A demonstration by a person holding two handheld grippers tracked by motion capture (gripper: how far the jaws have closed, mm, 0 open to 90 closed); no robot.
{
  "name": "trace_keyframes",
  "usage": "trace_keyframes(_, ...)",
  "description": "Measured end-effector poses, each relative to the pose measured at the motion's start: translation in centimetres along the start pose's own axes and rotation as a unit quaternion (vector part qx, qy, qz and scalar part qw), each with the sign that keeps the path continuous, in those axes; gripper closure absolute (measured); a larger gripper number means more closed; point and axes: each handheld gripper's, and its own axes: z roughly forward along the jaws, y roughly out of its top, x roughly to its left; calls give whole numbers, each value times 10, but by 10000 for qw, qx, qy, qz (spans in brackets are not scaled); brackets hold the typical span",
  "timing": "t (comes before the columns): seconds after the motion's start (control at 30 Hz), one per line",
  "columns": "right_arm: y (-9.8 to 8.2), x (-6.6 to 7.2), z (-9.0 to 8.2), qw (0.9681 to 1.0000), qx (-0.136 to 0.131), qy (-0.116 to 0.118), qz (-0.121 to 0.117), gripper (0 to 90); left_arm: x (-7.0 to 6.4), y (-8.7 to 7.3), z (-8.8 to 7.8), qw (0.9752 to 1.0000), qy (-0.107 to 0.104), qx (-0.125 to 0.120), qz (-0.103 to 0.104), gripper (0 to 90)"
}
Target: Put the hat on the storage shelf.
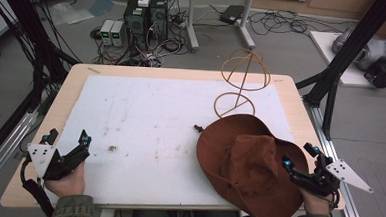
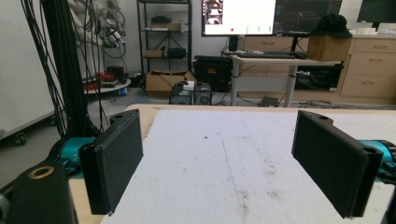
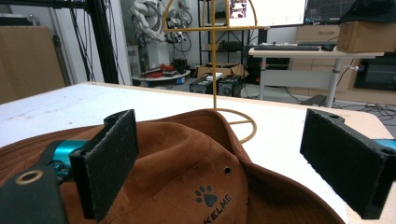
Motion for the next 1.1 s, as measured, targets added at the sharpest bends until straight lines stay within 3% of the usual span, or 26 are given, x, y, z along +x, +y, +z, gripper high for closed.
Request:
trace_keyframes(0.67, 0, -1, -2, 10000, 3, 81, 45, 107, -1, -2, 3, 9999, -70, 36, -62, 170)
trace_keyframes(0.93, 3, 1, 2, 9991, 220, 344, -124, 106, 0, -3, 4, 9999, -65, 52, -123, 170)
trace_keyframes(1.1, 4, 5, 8, 9965, 421, 669, -259, 106, 2, -3, 3, 9999, -39, 72, -151, 170)
